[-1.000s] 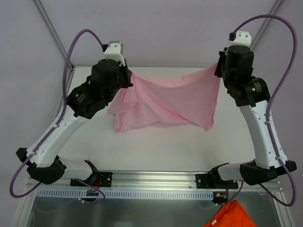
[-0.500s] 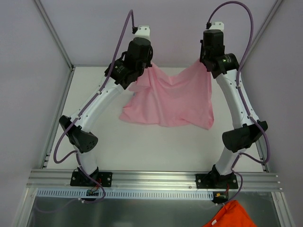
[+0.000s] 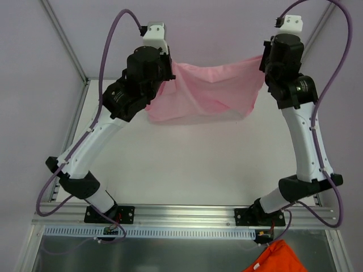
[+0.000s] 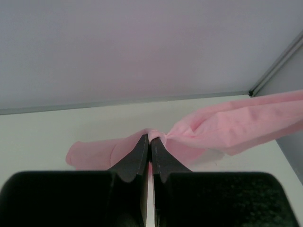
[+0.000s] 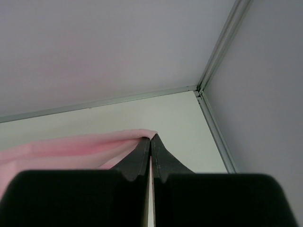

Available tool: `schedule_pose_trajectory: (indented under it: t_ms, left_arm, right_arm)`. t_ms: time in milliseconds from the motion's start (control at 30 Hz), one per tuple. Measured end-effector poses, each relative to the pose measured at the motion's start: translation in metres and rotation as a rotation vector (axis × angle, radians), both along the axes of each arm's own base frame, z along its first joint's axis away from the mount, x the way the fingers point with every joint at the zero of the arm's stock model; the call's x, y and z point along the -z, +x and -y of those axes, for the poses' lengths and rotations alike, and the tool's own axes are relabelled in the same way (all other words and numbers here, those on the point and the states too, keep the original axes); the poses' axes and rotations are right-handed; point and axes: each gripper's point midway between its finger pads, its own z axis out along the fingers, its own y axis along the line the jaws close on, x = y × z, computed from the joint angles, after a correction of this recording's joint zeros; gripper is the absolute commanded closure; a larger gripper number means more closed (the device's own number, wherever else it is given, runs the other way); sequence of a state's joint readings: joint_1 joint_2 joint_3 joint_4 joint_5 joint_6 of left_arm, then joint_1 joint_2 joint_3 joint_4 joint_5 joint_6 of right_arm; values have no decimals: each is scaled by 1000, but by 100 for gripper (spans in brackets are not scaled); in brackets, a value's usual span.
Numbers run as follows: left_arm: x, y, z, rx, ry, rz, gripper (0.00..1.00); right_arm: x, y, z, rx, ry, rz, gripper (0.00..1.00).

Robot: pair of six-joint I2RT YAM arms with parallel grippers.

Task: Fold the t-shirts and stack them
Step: Flatten out the tshirt

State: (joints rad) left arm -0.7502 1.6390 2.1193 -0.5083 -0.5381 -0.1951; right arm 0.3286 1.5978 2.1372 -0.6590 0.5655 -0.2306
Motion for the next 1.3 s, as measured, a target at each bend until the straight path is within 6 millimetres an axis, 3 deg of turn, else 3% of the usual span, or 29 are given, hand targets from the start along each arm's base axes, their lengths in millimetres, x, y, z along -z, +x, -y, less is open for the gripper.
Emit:
schedule_pose_trajectory:
  t_ms: [200, 333, 500, 733, 900, 1000, 1067, 1167, 1300]
  left_arm:
    - [-52, -76, 4, 124, -21, 132, 100]
    - [-91, -117, -5, 175, -59, 233, 100]
    - [-127, -156, -13, 217, -89, 339, 100]
    - [-147, -205, 11, 335, -63, 421, 100]
    - [-142, -231, 29, 417, -78, 401, 100]
    - [-127, -240, 42, 450, -73, 356, 100]
    - [-106, -241, 53, 449, -39, 320, 100]
    - [-71, -234, 67, 412, 50, 276, 100]
    - [-30, -201, 72, 341, 116, 183, 100]
  right_arm:
    - [-37, -79, 25, -6, 2, 111, 99]
    - [-57, -122, 38, -14, 13, 194, 99]
    - [-55, -155, 47, -29, 16, 241, 99]
    - [-64, -184, 54, -59, 31, 291, 99]
    - [-69, -207, 60, -74, 42, 318, 99]
    - [-72, -217, 63, -79, 56, 329, 99]
    - [-70, -218, 61, -86, 69, 321, 99]
    - [-57, -214, 55, -107, 86, 283, 99]
    - [-20, -188, 40, -127, 84, 174, 99]
